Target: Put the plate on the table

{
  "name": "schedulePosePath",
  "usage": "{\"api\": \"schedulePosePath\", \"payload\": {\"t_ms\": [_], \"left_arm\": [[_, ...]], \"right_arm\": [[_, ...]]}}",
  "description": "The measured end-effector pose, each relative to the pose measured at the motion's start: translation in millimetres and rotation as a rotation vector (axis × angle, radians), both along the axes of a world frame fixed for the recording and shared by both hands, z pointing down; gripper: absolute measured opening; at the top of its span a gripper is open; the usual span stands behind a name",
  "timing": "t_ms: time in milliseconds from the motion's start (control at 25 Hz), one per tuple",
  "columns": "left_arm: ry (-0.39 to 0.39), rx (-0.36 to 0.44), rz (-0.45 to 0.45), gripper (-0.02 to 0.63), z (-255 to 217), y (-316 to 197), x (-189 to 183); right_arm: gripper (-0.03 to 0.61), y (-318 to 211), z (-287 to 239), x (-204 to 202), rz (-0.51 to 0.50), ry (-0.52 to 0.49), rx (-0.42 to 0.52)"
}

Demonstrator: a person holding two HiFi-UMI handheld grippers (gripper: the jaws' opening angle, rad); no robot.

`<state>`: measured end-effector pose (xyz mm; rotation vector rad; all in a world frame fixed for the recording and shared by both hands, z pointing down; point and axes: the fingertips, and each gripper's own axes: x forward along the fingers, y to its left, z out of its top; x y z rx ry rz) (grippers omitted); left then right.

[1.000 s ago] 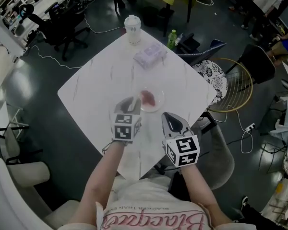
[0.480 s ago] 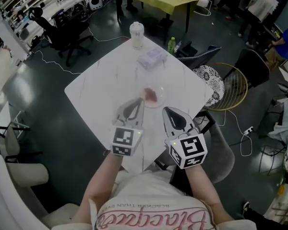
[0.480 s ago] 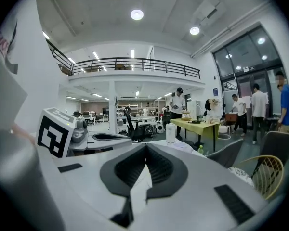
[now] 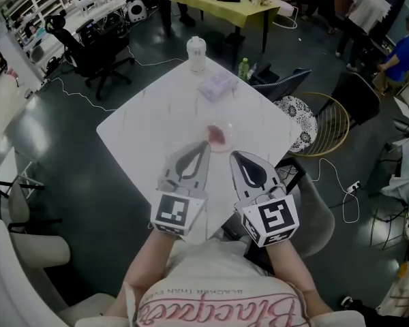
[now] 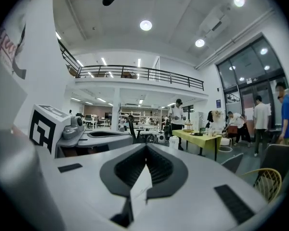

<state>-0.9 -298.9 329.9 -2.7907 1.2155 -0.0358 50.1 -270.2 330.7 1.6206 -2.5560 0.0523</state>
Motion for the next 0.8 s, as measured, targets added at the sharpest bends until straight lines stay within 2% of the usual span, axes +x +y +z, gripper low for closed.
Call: {"api": "schedulePosePath", "payload": {"t_ms": [160,800], "left_arm": [[0.008,0.025,0.018,0.005,-4,7,-1],[0.016,0.016,0.031,0.005,-16,15,0]], "right_arm": [[0.003,5,-4,0,0.002,-0.007,0.013],[0.003,11,-7,-3,-0.001,0.02,0.033]]}}
